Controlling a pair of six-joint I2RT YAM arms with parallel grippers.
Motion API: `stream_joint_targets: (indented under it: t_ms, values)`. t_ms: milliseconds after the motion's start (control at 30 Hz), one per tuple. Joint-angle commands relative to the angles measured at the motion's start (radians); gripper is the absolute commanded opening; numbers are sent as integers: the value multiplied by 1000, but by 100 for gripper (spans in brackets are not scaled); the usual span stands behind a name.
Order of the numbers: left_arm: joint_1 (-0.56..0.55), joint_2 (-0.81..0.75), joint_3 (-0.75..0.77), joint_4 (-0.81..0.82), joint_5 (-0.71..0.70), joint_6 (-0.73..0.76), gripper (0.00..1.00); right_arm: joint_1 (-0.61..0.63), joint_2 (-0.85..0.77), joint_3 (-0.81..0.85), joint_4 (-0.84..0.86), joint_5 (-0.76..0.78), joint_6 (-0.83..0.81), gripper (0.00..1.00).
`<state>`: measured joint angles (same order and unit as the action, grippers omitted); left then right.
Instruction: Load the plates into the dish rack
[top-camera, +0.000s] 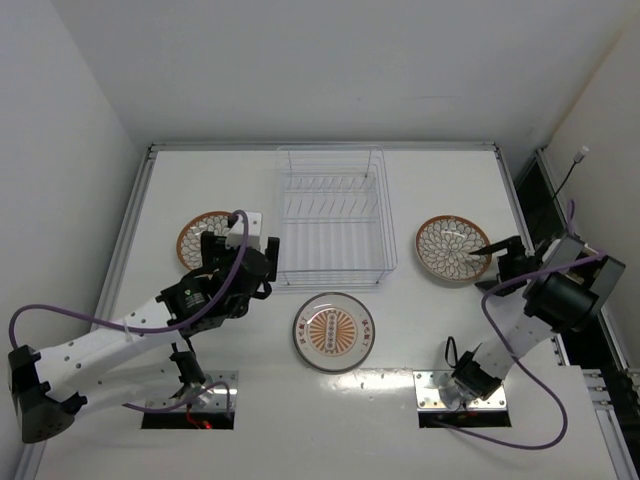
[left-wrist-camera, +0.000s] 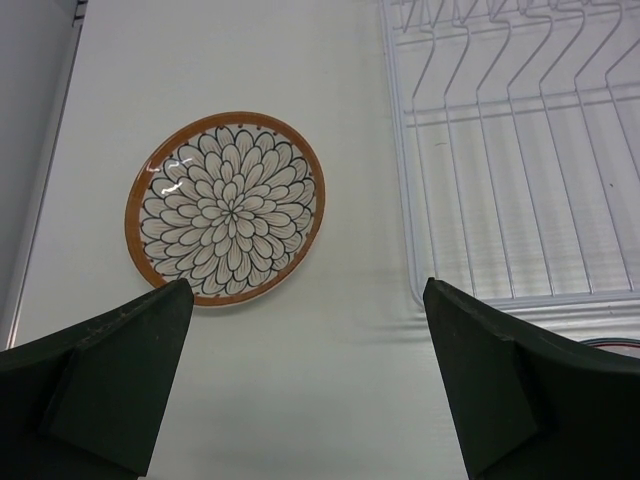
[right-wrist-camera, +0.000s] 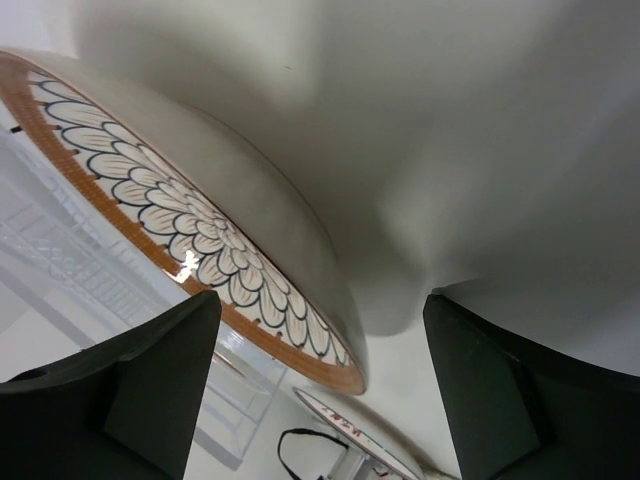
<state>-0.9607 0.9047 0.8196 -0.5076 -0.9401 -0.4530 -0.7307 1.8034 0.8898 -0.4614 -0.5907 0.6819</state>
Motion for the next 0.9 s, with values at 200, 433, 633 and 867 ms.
stream_joint_targets:
  t_ms: [200, 433, 633, 867]
  values:
    - [10, -38, 4, 17, -25, -4, 100, 82, 100, 152, -2, 29, -47, 58]
    - [10, -56, 4, 17, -25, -4, 100, 91, 87, 143, -2, 40, -65, 0]
    - [10, -56, 4, 17, -25, -4, 100, 143, -151, 121, -6, 95, -65, 0]
    - [10, -26, 4, 26, -16, -4, 100, 422, -464, 465, -196, 563, -13, 0]
